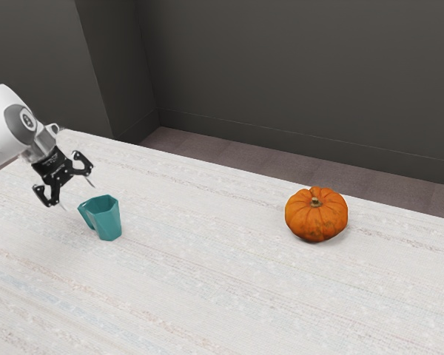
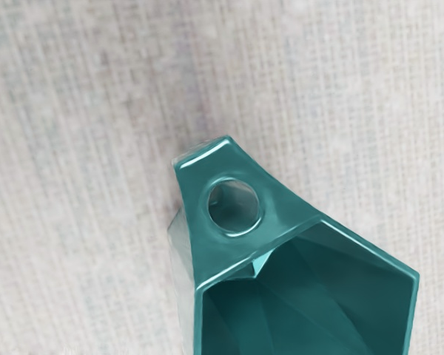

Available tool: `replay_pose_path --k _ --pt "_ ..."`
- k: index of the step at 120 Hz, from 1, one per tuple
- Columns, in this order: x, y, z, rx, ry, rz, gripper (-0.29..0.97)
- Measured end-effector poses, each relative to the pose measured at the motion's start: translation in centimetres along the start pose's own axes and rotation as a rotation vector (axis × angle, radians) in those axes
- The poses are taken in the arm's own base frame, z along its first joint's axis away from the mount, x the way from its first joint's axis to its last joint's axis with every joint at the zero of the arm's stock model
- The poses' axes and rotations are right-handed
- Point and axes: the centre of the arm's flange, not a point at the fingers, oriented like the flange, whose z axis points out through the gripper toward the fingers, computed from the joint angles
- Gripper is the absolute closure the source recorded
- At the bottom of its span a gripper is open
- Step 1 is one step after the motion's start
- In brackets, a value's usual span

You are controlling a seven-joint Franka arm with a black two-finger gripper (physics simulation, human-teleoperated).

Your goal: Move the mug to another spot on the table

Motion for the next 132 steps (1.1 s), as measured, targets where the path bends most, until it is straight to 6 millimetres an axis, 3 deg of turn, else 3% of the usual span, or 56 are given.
replay_pose_path --k 36,76,102,132 --pt "1.9 -0.7 3.2 -0.043 -0.031 -0.212 0.01" --pt "1.8 -0.8 2.9 -0.019 -0.022 -0.307 0.27" --pt "3.1 -0.7 1.4 -0.027 0.015 -0.369 0.32" --pt "4.1 -0.5 3.4 -0.004 0.028 -0.435 0.33"
